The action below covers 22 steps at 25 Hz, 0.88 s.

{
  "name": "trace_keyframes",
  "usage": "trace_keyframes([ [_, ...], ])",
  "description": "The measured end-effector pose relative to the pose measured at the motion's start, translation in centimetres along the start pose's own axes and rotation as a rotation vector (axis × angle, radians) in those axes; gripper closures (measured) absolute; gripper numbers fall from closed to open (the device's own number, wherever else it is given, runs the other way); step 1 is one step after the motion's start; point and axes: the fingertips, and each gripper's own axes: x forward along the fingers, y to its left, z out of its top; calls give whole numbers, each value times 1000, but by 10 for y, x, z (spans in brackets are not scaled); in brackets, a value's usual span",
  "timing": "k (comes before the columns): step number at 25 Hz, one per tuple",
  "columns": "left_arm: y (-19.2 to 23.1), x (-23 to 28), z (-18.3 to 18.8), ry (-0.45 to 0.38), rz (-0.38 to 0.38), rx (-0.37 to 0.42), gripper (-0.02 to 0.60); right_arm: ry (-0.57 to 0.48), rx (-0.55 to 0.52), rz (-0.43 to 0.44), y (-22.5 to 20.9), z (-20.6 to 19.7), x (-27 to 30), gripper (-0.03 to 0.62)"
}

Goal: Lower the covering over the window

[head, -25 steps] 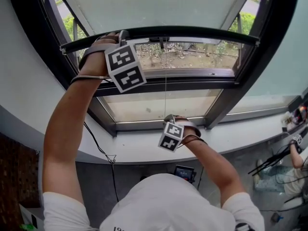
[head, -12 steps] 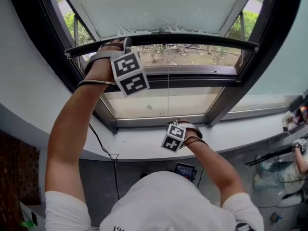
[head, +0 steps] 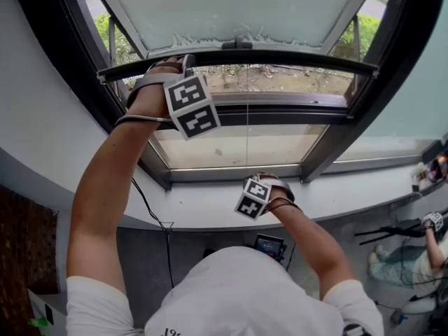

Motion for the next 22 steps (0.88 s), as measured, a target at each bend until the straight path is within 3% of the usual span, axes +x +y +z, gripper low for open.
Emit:
trace_keyframes([
  [7, -4, 2, -1, -4, -19, -15, 393, 17, 12, 18, 3, 0, 7, 533],
  [22, -58, 24, -11, 17, -116, 10, 351, 97, 34, 100, 31, -29, 40, 533],
])
